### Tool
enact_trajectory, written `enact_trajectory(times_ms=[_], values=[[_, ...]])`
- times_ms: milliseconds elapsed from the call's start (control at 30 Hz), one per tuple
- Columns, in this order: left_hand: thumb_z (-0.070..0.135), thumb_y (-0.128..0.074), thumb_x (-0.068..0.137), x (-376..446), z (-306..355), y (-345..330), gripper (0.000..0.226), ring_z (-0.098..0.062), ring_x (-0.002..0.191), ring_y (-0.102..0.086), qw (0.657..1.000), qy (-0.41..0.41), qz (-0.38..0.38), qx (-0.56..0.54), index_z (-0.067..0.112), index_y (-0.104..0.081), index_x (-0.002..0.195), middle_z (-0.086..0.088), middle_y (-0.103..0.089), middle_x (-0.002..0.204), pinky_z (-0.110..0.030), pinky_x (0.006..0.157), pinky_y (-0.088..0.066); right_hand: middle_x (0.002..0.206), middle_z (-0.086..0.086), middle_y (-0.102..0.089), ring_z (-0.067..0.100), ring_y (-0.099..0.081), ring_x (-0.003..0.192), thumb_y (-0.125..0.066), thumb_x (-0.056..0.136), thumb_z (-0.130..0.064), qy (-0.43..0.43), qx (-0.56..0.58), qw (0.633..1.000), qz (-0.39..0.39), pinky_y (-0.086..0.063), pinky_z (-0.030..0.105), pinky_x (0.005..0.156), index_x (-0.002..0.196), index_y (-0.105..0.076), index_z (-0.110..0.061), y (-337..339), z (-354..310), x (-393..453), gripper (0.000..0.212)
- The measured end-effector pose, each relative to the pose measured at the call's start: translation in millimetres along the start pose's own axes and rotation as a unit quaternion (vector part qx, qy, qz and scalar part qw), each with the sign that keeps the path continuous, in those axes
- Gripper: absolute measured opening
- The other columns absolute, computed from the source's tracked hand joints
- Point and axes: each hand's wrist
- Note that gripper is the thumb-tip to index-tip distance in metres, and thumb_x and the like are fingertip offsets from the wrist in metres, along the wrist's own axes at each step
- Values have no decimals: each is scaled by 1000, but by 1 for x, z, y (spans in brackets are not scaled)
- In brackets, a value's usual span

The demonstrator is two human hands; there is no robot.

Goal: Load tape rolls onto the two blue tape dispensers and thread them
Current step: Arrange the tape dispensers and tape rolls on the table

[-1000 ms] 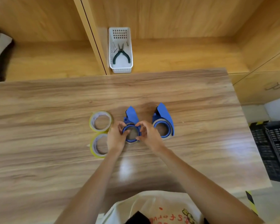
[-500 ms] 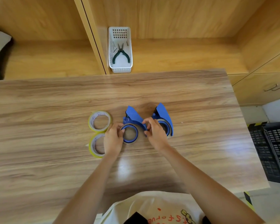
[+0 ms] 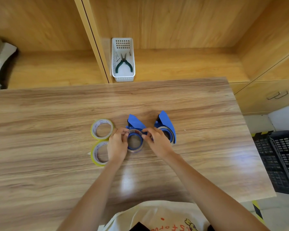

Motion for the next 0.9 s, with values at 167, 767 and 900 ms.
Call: enact_trajectory(times_ms=[167,767,900], values=[[13,-57,94,-6,6,7,13,-14,86,-67,999,-10,22,-25,20,-67,98,1,-71,97,-37,69,-55,91,-11,-54,14,-58,88,-61,93,-34,29,-12,999,-6,-56,41,71,140,-40,-37,-1,-10,-9,51],[-4,-65,87,-107,-27,42,31,-4,67,-48,993,-46,109,-27,11,-64,114,0,-61,96,-21,65,-41,73,-8,-51,12,-45,65,-53,93,-19,104,-34,991,-73,-43,36,60,134,-36,-33,-28,-39,-81,47],[0,-61,91,-129,-43,46,31,-7,66,-53,995,3,79,-57,17,-59,116,1,-59,87,-17,62,-38,82,-4,-59,17,-54,73,-54,94,-20,103,-47,988,-107,-35,30,62,133,-42,-28,-40,-40,-90,42]])
Point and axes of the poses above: each hand's wrist, its own x-axis towards the middle knuckle, its own y-axis out of the back of the hand, z = x × y
